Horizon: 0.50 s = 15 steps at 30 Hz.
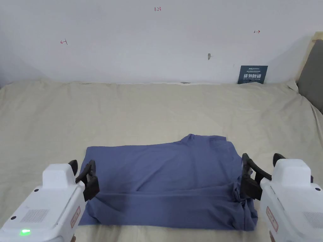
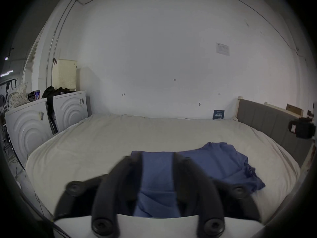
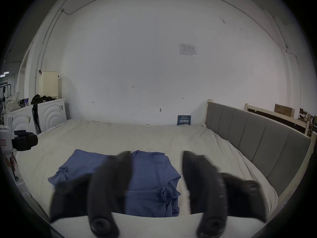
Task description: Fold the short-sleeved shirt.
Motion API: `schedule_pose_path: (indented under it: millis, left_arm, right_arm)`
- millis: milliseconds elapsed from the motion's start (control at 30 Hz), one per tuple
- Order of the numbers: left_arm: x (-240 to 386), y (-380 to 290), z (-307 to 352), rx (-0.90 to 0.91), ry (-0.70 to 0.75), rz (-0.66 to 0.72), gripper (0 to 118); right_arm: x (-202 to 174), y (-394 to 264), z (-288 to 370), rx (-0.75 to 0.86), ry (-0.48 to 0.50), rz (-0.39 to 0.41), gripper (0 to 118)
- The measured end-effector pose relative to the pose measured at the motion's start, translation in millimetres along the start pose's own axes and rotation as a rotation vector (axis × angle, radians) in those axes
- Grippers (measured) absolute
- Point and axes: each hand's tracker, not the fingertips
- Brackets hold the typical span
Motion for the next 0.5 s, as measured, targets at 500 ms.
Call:
schedule_pose_path:
  millis: [500]
  left_arm:
    - [-24.6, -20.4, -25.3, -0.195, -0.029, 0.083, 0]
  right_arm:
    - [5.0, -8.8, 5.8, -0.027, -0.014, -0.006, 2]
